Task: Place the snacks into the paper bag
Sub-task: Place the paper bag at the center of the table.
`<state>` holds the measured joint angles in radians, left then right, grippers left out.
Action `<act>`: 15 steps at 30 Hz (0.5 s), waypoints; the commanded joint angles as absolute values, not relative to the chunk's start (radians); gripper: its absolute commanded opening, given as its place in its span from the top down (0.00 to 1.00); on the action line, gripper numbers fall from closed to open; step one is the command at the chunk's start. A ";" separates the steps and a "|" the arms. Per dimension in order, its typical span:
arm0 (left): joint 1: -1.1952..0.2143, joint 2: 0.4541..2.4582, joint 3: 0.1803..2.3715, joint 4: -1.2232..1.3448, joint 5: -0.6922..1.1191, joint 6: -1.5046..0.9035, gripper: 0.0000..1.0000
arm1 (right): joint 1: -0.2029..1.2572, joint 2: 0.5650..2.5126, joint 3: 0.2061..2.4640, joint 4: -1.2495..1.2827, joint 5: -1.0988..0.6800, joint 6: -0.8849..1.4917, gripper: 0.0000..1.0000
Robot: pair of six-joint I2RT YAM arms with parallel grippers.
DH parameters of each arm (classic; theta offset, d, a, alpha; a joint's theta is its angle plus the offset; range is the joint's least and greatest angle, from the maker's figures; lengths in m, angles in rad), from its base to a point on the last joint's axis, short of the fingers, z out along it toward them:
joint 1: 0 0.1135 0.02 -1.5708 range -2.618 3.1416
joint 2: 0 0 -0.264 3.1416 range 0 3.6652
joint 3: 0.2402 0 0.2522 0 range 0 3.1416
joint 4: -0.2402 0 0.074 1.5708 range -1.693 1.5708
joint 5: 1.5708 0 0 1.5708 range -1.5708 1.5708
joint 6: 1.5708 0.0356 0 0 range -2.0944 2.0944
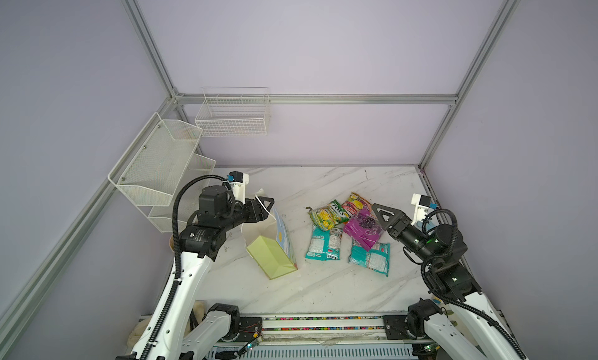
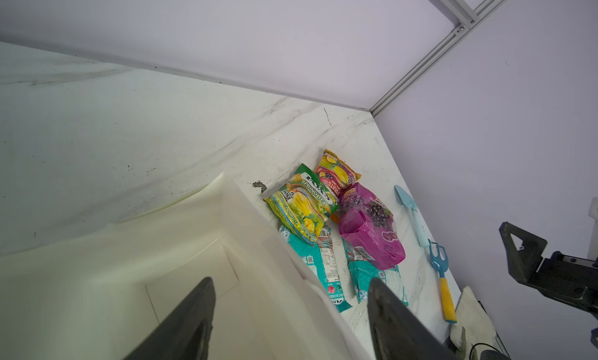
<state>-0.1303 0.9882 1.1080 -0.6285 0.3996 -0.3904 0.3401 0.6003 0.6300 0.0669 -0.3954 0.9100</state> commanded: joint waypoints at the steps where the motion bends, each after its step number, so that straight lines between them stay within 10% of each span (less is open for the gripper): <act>1: -0.126 0.988 1.111 -0.689 0.366 -0.340 0.23 | 0.348 0.597 0.619 0.084 -0.380 0.904 0.03; 15: -0.143 0.985 1.205 -0.794 0.299 -0.296 0.00 | 0.619 0.875 0.812 0.049 -0.169 0.691 0.03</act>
<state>-0.1349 0.9955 1.1080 -0.7715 0.3042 -0.3187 0.5533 0.8268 0.7387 0.0414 -0.2474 0.7731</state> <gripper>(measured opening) 0.996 0.975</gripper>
